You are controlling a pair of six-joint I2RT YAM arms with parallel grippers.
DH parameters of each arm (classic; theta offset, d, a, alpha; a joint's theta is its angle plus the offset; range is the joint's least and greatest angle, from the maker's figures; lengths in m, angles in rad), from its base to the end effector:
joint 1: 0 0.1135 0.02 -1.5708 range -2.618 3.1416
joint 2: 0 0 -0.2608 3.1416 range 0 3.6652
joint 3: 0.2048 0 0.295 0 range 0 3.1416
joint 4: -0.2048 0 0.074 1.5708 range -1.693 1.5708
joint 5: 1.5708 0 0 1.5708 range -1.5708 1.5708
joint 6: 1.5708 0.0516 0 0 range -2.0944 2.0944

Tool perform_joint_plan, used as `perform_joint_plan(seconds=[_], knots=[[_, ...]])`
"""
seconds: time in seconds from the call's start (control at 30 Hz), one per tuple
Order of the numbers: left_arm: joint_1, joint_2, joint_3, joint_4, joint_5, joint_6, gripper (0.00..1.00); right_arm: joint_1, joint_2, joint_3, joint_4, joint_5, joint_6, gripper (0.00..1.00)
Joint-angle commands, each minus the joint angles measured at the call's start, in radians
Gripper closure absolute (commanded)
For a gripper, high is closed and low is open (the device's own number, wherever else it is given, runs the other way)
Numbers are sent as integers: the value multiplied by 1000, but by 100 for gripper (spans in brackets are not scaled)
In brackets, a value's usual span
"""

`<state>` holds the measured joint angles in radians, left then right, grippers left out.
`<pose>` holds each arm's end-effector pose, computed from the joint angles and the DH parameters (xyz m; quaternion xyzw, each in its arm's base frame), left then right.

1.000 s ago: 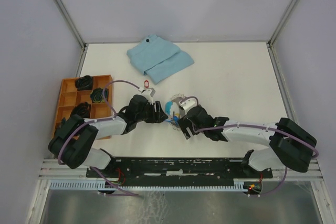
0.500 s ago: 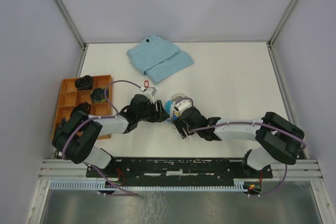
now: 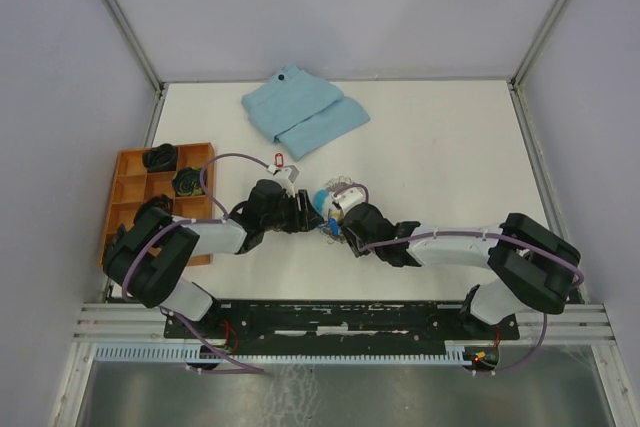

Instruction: Put the keys on the keyring

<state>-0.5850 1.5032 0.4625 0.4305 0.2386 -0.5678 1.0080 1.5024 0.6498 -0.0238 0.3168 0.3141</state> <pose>0.2450 -0.1769 0.0837 0.0626 0.8800 -0.3385 0.3271 0.1823 0.2588 0.1011 -0.2653 0.8915 0.0892 0.3563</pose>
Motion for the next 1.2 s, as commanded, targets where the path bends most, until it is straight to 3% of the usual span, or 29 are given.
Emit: perform_joint_plan(seconds=[0.0, 0.17, 0.5, 1.17], knots=[[-4, 25, -9, 11, -6, -20, 40, 5, -42, 50, 3, 27, -15, 55], [-4, 28, -7, 11, -9, -20, 43, 4, -60, 73, -28, 69, -26, 61], [-4, 20, -13, 7, -15, -22, 44, 8, -120, 94, -123, -91, -82, 52], [-4, 18, -12, -4, -14, -23, 44, 22, 68, 167, -72, -137, -130, 57]])
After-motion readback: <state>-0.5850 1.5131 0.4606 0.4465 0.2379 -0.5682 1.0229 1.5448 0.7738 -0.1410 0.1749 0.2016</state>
